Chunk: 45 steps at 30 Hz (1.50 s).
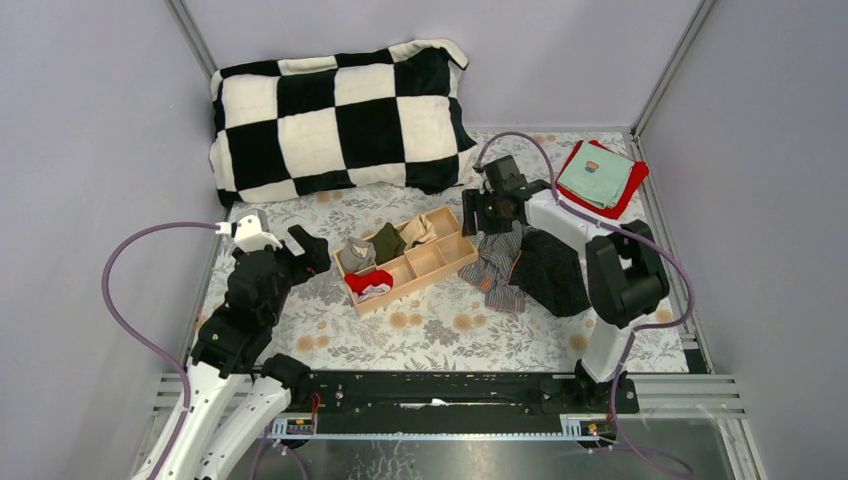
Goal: Roll the underwear
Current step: Move the storage box to the corner of the board.
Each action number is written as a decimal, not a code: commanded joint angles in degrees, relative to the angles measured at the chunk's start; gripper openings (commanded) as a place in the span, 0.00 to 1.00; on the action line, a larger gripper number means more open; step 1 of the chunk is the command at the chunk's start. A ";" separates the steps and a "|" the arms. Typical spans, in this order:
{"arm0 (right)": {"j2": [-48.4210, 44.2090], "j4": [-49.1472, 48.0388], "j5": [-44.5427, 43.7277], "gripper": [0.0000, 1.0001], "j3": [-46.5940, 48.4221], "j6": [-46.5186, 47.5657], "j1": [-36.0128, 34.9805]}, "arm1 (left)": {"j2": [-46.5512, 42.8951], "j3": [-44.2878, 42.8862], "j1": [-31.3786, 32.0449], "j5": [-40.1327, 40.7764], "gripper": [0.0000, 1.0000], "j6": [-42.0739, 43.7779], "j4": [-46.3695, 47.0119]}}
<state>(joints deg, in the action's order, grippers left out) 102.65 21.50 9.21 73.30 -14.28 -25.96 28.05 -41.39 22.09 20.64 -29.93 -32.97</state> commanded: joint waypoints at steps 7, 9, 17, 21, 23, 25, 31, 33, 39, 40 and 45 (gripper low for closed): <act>8.62 -2.28 0.93 0.55 4.95 0.03 -4.08 | 0.58 0.43 0.06 0.49 0.99 0.09 2.42; 9.44 -3.47 -0.71 0.50 5.12 -2.11 -6.02 | 0.42 0.52 0.05 0.39 0.99 0.06 2.53; 15.94 -6.51 -8.07 0.46 13.80 -14.73 -17.01 | 0.61 0.51 -0.09 0.38 0.99 0.14 2.56; 24.01 -6.90 -7.64 0.43 23.28 -23.51 -20.74 | 0.16 0.51 -0.59 0.65 0.99 0.14 2.62; 28.39 -6.92 -7.57 0.43 30.32 -27.27 -23.07 | 0.01 0.56 -0.85 0.79 0.99 0.06 2.58; 32.72 -7.16 -7.39 0.43 36.60 -30.45 -24.81 | -0.06 0.60 -1.05 0.89 0.99 0.07 2.65; 35.01 -3.40 -12.22 0.51 46.10 -28.01 -25.03 | 0.67 0.47 -1.09 1.08 0.99 0.14 2.45; 30.31 -1.99 -14.84 0.58 42.25 -23.98 -23.81 | 0.94 0.43 -1.15 1.17 0.99 0.14 2.45; 6.33 -2.42 -22.31 0.75 17.19 -14.74 -17.48 | 1.24 0.48 -1.56 0.95 0.99 -0.04 2.42; 2.17 -2.05 -22.35 0.76 12.85 -14.39 -15.94 | 1.32 0.37 -1.69 0.86 0.99 -0.04 2.46; -13.56 1.29 -23.73 0.78 -4.28 -12.64 -10.52 | 2.21 0.34 -2.38 0.13 0.99 0.01 2.48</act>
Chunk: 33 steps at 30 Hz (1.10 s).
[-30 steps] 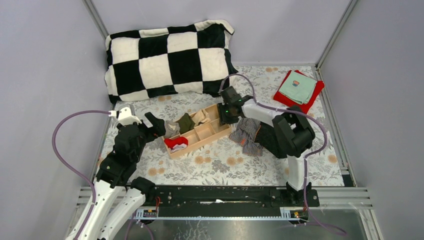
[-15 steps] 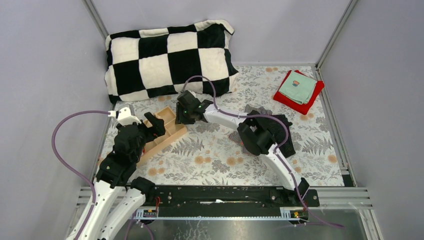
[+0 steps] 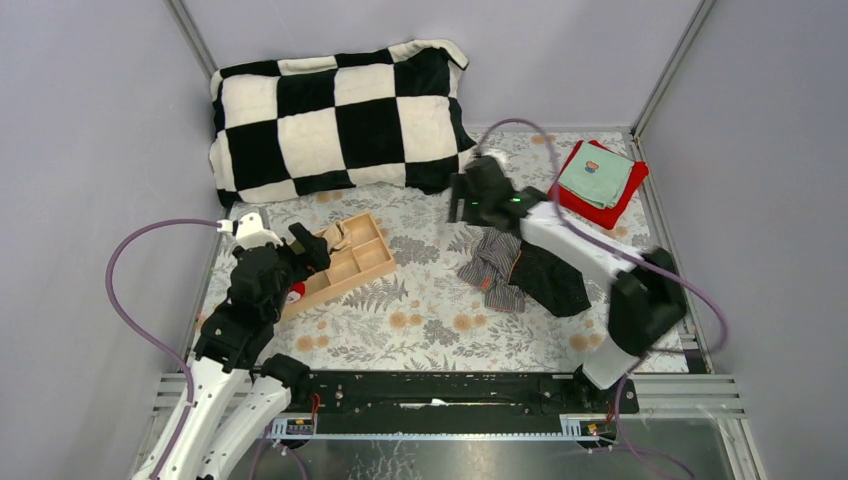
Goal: Roll the underwear
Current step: Move the storage box to the corner of the board.
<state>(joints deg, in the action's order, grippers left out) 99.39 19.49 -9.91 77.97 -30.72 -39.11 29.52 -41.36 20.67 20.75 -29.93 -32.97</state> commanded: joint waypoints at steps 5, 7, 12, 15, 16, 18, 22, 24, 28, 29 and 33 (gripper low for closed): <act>-12.80 2.26 5.62 0.74 -13.79 4.30 2.73 | 1.14 0.18 -1.51 -0.46 0.99 0.06 2.56; -10.61 0.30 8.32 0.69 -13.87 3.14 2.20 | 1.03 0.26 -1.59 -0.69 0.99 0.16 2.67; -0.19 -0.63 7.49 0.64 -5.56 1.45 -5.80 | 1.14 0.34 -1.59 -0.97 0.99 0.17 2.75; 7.44 -0.14 6.88 0.61 0.09 -0.75 -9.37 | 1.07 0.39 -1.58 -0.88 0.99 0.15 2.66; 9.70 -1.18 6.85 0.59 1.48 -1.62 -10.02 | 0.99 0.38 -1.59 -0.83 0.99 0.07 2.71; 14.81 -1.96 6.59 0.57 4.78 -2.52 -10.93 | 1.01 0.40 -1.62 -0.81 0.99 0.05 2.80; 22.54 -3.29 7.71 0.56 13.10 -1.72 -12.28 | 1.38 0.34 -1.59 -0.98 0.99 0.13 2.74; 26.07 -3.95 8.77 0.56 18.25 -0.95 -13.06 | 1.52 0.28 -1.59 -1.16 0.99 0.14 2.75; 33.40 -3.40 10.61 0.56 31.34 0.78 -15.07 | 1.64 0.32 -1.60 -1.16 0.99 0.14 2.75; 35.26 -3.03 11.99 0.56 35.01 1.15 -15.54 | 1.68 0.32 -1.59 -1.07 0.99 0.14 2.78; 40.57 -3.40 17.74 0.60 46.38 2.40 -16.25 | 1.65 0.34 -1.69 -0.93 0.99 0.16 2.75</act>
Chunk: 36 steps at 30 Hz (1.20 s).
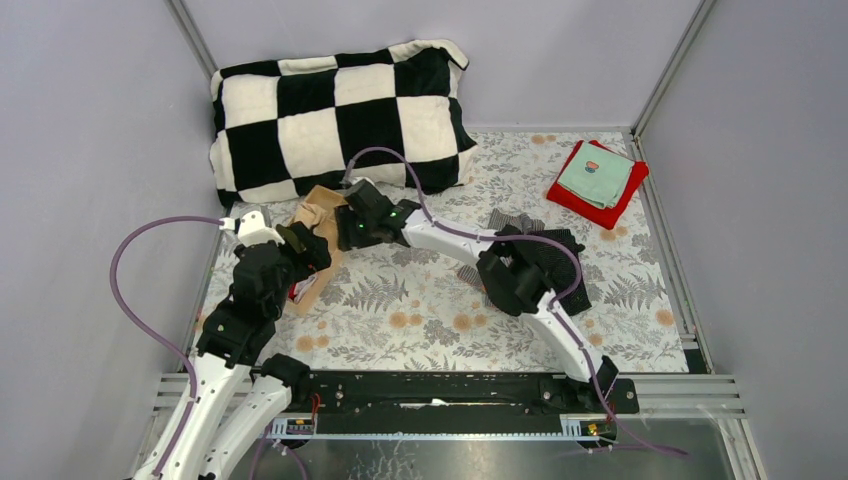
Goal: Roll the underwear
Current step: Move the storage box to the corner of the board, then pick up the underwear.
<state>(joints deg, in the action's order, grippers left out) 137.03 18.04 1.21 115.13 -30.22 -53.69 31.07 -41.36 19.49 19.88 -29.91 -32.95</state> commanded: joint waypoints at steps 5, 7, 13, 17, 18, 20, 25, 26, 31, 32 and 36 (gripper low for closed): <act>-3.02 -5.14 7.91 0.65 1.85 5.68 -1.52 | 0.30 0.34 -0.58 0.07 0.99 0.20 2.74; -9.39 -4.48 2.32 0.65 -5.25 6.85 -0.93 | 0.31 0.28 -0.75 -0.08 0.99 0.14 2.72; -31.25 -1.37 -11.89 0.72 -30.80 5.41 5.98 | 0.04 0.39 -1.50 -0.69 0.99 0.21 2.92; -43.03 7.10 -19.52 0.77 -40.12 4.70 11.43 | 0.10 0.45 -1.96 -1.68 0.99 0.30 3.15; -44.59 10.84 -22.34 0.77 -40.79 4.43 12.23 | 0.16 0.48 -2.06 -1.83 0.99 0.36 3.23; -46.60 17.57 -27.85 0.79 -41.75 3.15 13.56 | 0.20 0.49 -2.13 -2.01 0.99 0.34 3.18; -49.04 25.58 -34.45 0.85 -45.13 -1.01 17.83 | 0.12 0.56 -2.27 -2.47 0.99 0.29 3.27; -49.21 25.35 -34.23 0.86 -46.19 -1.28 18.75 | 0.13 0.56 -2.26 -2.49 0.99 0.29 3.31; -46.92 24.65 -35.22 0.85 -48.62 -1.91 21.24 | 0.30 0.52 -2.26 -2.92 0.99 0.45 3.41; -45.99 24.16 -35.57 0.84 -48.86 -1.84 21.51 | 0.36 0.57 -2.28 -3.04 0.99 0.43 3.49; -43.51 21.26 -34.88 0.80 -48.82 -1.16 22.51 | 0.45 0.57 -2.35 -3.24 0.99 0.40 3.53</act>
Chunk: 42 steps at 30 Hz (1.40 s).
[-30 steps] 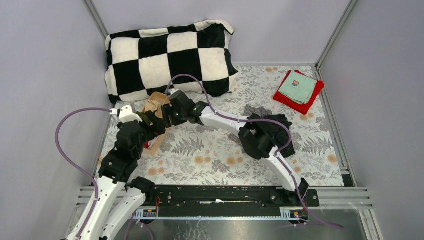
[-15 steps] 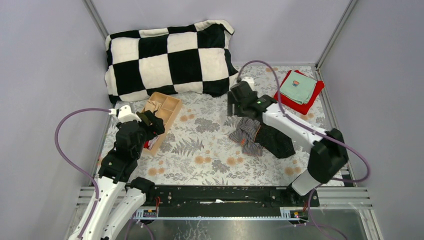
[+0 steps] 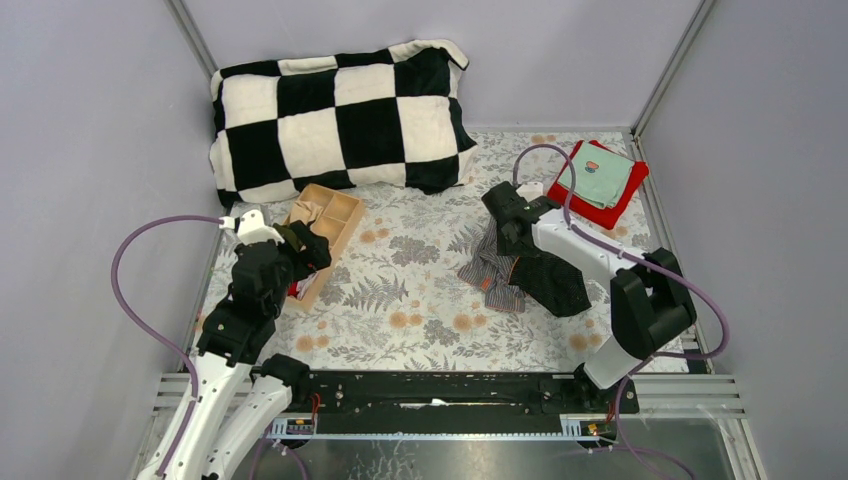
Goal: Roll the underwear
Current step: Pick up the underwear.
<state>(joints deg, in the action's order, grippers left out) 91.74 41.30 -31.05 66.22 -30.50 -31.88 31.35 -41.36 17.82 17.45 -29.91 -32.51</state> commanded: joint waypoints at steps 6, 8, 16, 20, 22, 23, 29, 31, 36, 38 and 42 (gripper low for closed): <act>5.03 -5.83 -0.29 0.73 0.52 0.02 1.72 | 0.28 0.66 -0.69 -0.84 0.99 0.49 3.15; 6.16 -5.64 -1.89 0.66 0.75 -0.27 2.04 | 0.30 0.57 -0.68 -0.92 0.99 0.47 3.09; 7.66 -5.28 -5.96 0.41 -0.31 0.04 3.30 | 0.48 0.67 -0.69 -1.06 0.99 0.57 3.17; 4.45 -4.26 -6.31 0.05 -0.51 0.10 3.50 | 0.61 0.67 -0.79 -1.14 0.99 0.57 3.32; 0.45 -3.00 -6.30 0.00 -0.03 0.00 3.57 | 0.90 0.79 -0.77 -1.87 0.99 0.67 3.96; -2.37 -2.38 -6.51 0.00 0.27 0.05 3.54 | 1.31 0.80 -0.84 -2.54 0.99 0.89 4.43; -20.29 -0.33 -5.87 0.00 4.96 3.34 3.89 | 9.37 -0.90 2.42 -16.20 0.99 -2.98 10.27; -26.08 -2.08 -3.44 0.00 6.88 5.52 4.05 | 12.50 -1.35 9.58 -12.19 0.99 -4.65 13.41; -34.27 -4.12 0.02 0.00 16.47 9.59 4.09 | 27.08 -3.85 27.09 0.13 0.99 -6.61 21.16; -35.30 -4.30 1.07 0.00 20.97 11.09 4.06 | 33.72 -4.56 30.07 0.07 0.99 -7.64 25.35; -36.43 -5.70 6.02 0.00 28.16 13.14 4.09 | 46.41 -7.96 33.01 1.93 0.99 -8.87 30.76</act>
<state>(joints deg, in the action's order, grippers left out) 55.51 37.74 -30.41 88.51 -21.32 -28.05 69.04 -45.82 48.75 14.74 -36.32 -11.49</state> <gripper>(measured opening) 0.030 0.987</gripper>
